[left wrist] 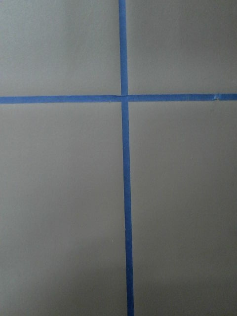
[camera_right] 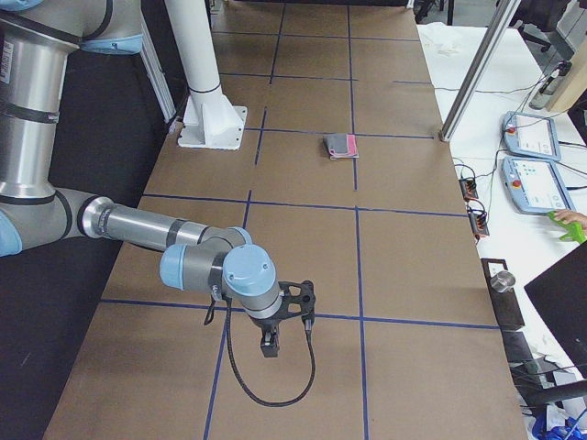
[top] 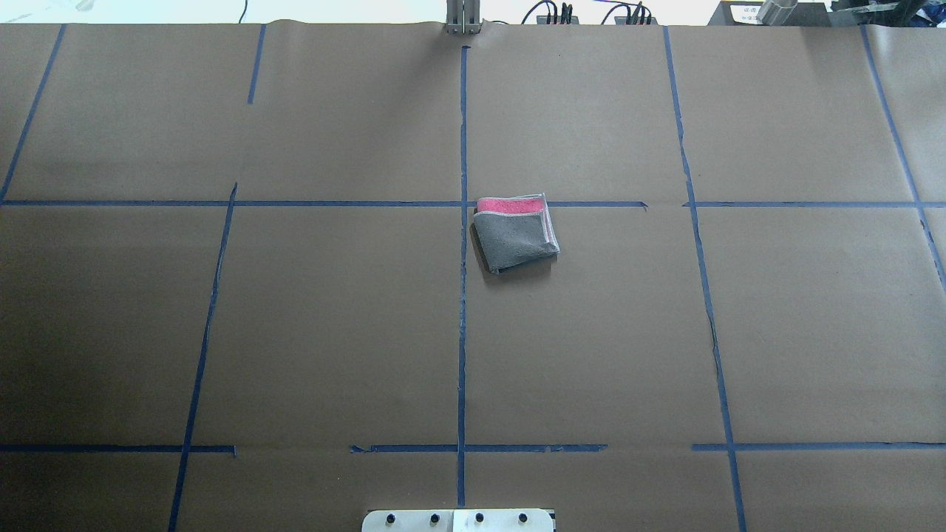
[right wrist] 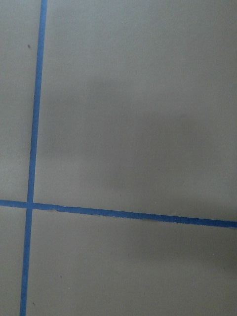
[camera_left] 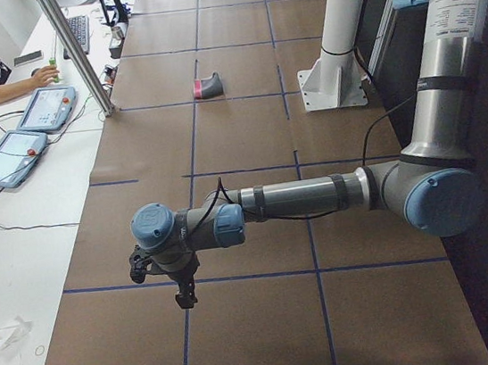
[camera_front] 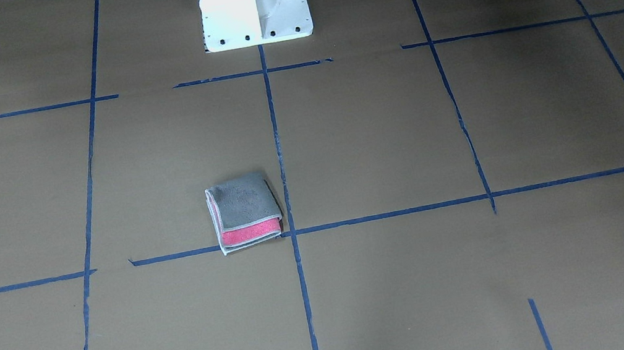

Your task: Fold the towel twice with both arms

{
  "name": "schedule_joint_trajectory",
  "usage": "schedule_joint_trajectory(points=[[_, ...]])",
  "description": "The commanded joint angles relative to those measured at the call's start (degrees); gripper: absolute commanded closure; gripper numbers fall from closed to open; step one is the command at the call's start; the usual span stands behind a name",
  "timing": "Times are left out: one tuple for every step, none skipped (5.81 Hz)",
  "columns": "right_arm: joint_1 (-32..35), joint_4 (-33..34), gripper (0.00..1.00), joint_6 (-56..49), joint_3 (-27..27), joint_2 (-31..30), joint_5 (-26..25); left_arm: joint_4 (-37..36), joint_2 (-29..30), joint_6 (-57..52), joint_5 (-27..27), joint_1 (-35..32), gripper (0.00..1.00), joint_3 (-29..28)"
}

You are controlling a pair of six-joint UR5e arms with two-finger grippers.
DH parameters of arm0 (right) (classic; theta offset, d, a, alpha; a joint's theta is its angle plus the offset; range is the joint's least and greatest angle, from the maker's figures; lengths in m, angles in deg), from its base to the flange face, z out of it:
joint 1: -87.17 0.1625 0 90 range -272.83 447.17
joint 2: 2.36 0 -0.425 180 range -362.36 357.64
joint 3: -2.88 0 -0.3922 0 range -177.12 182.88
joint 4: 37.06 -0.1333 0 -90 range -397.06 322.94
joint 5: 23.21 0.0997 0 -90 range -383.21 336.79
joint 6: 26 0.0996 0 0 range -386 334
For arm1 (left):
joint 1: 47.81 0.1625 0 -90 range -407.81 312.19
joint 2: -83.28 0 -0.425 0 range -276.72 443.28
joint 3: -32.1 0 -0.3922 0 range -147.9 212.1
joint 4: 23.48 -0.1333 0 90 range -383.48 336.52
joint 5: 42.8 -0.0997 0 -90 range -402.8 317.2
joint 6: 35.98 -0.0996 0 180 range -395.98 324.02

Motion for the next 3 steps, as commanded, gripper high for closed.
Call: schedule_joint_trajectory(points=[[-0.1, 0.0, 0.0, 0.0, 0.0, 0.2, -0.5, -0.7, -3.3, 0.5, 0.1, 0.5, 0.0, 6.0], [-0.1, 0.1, 0.0, -0.3, 0.5, 0.3, -2.6, -0.6, -3.8, 0.2, 0.1, 0.5, 0.0, 5.5], [-0.1, 0.3, 0.0, -0.4, 0.7, 0.3, -3.7, -0.7, -3.8, 0.2, 0.1, 0.5, 0.0, 5.2]])
